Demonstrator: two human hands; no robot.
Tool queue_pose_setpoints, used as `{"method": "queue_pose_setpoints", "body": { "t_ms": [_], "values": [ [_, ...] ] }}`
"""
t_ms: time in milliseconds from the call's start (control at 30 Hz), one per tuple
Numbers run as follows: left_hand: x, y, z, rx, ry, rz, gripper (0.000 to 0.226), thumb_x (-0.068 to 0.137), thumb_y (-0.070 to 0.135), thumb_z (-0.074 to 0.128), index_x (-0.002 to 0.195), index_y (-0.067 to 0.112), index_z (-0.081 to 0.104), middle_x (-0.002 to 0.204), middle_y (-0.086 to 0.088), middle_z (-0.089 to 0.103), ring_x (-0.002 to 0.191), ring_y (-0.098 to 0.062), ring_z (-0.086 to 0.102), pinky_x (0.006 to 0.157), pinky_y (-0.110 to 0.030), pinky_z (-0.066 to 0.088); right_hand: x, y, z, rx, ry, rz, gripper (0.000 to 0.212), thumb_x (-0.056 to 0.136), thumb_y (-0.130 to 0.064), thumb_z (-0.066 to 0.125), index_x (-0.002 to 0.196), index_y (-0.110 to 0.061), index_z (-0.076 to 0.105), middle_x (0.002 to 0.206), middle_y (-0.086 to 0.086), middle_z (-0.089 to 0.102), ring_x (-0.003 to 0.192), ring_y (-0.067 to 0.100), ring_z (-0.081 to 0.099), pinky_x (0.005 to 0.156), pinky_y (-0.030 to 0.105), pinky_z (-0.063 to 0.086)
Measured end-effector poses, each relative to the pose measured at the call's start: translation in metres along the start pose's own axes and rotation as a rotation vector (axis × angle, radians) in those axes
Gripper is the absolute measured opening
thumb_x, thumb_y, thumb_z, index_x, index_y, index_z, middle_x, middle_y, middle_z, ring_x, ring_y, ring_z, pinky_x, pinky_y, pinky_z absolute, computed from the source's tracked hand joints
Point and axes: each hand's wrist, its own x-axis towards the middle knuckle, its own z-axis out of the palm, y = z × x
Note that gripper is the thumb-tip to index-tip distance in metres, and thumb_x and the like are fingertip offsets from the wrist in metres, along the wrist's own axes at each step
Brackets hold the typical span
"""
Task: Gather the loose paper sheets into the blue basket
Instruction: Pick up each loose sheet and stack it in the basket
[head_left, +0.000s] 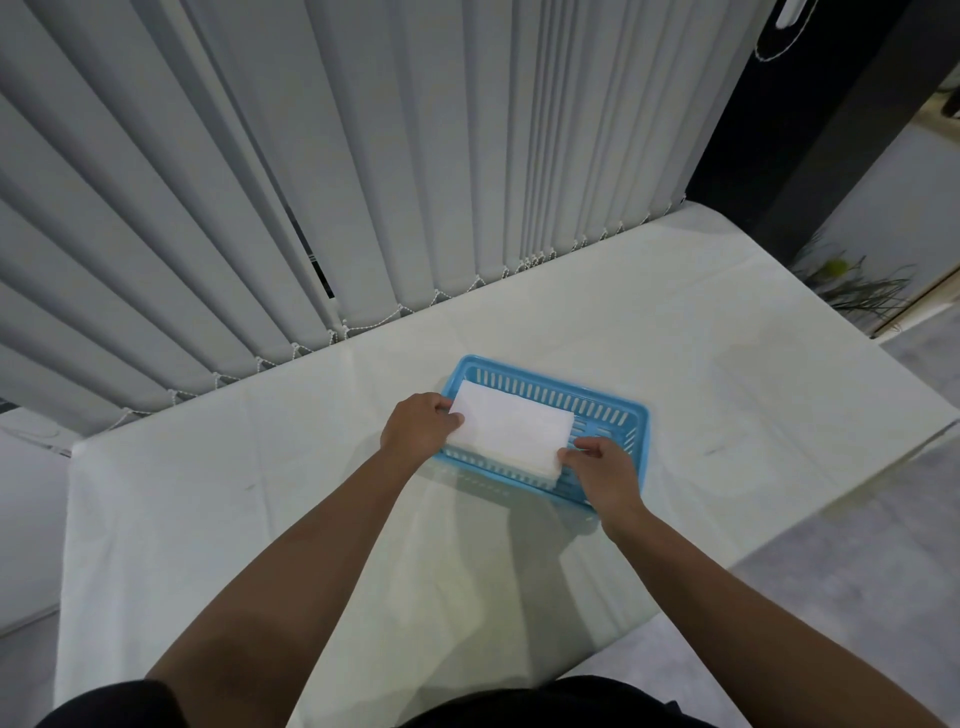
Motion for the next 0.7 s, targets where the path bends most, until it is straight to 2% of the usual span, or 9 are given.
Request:
{"method": "queue_pose_setpoints", "body": {
  "t_ms": [67,100,167,233,300,400,467,533,700],
  "values": [
    [-0.001,0.003,0.001,0.021,0.003,0.014,0.026,0.088,0.031,0.057,0.107,0.018,0.068,0.1,0.0,0.067,0.098,-0.022,0.062,0.085,-0.033,0.048,-0.003,-0.002,0.0,0.009,-0.03,-0.017,0.03,0.088,-0.017,0.063,0.117,-0.014,0.063,0.101,-0.002,0.06,0.096,0.016,0.056,0.088,0.029,0.042],
    [-0.001,0.004,0.001,0.03,0.0,0.023,0.021,0.088,0.031,0.056,0.102,0.02,0.068,0.097,0.0,0.065,0.097,-0.022,0.061,0.085,-0.034,0.048,-0.004,-0.003,0.0,-0.006,-0.053,-0.031,0.024,0.09,-0.014,0.059,0.113,-0.016,0.063,0.097,-0.001,0.059,0.094,0.016,0.054,0.085,0.029,0.042],
    [0.0,0.007,0.002,0.045,-0.015,0.044,0.02,0.089,0.028,0.053,0.102,0.022,0.067,0.098,-0.001,0.065,0.1,-0.024,0.061,0.085,-0.033,0.047,-0.006,-0.004,0.002,-0.041,-0.091,-0.064,0.016,0.09,-0.007,0.051,0.092,-0.016,0.064,0.086,0.003,0.06,0.084,0.019,0.053,0.069,0.029,0.04],
    [0.0,0.007,0.002,0.038,-0.028,0.053,0.021,0.089,0.025,0.054,0.105,0.022,0.067,0.104,-0.002,0.066,0.105,-0.025,0.061,0.09,-0.034,0.047,-0.007,-0.004,0.005,-0.065,-0.122,-0.071,0.022,0.088,-0.004,0.046,0.09,-0.01,0.067,0.086,0.007,0.063,0.078,0.021,0.053,0.063,0.03,0.037],
    [0.0,0.006,0.003,0.041,-0.027,0.053,0.025,0.089,0.023,0.055,0.11,0.017,0.067,0.109,-0.005,0.067,0.108,-0.026,0.061,0.093,-0.035,0.047,-0.01,-0.003,0.007,-0.095,-0.154,-0.075,0.027,0.089,-0.003,0.047,0.104,-0.009,0.068,0.096,0.006,0.065,0.084,0.021,0.055,0.07,0.03,0.038],
    [0.001,0.003,0.004,0.053,-0.025,0.059,0.028,0.087,0.02,0.058,0.113,0.02,0.067,0.112,-0.004,0.068,0.109,-0.025,0.062,0.094,-0.035,0.048,-0.012,-0.002,0.008,-0.132,-0.174,-0.101,0.035,0.091,-0.005,0.047,0.12,-0.014,0.063,0.113,0.002,0.065,0.1,0.022,0.058,0.081,0.03,0.042],
    [0.001,0.001,0.003,0.055,-0.03,0.065,0.035,0.086,0.017,0.059,0.121,0.018,0.065,0.116,-0.004,0.068,0.108,-0.024,0.062,0.095,-0.034,0.049,-0.012,-0.002,0.008,-0.158,-0.171,-0.107,0.036,0.092,-0.007,0.047,0.124,-0.015,0.061,0.122,0.004,0.064,0.107,0.024,0.058,0.085,0.032,0.044],
    [0.001,0.0,0.004,0.067,-0.029,0.078,0.035,0.086,0.014,0.056,0.12,0.017,0.067,0.114,-0.006,0.069,0.107,-0.025,0.063,0.093,-0.035,0.05,-0.012,-0.002,0.008,-0.185,-0.178,-0.108,0.037,0.093,-0.01,0.047,0.127,-0.016,0.059,0.125,0.006,0.063,0.109,0.025,0.058,0.088,0.034,0.045],
    [0.003,-0.002,0.005,0.062,-0.009,0.081,0.036,0.091,0.012,0.046,0.121,0.015,0.066,0.125,-0.008,0.065,0.113,-0.028,0.06,0.097,-0.035,0.046,-0.015,-0.005,0.009,-0.218,-0.195,-0.115,0.037,0.096,-0.015,0.045,0.132,-0.016,0.054,0.128,0.007,0.061,0.113,0.026,0.055,0.085,0.032,0.041]
  ]
}}
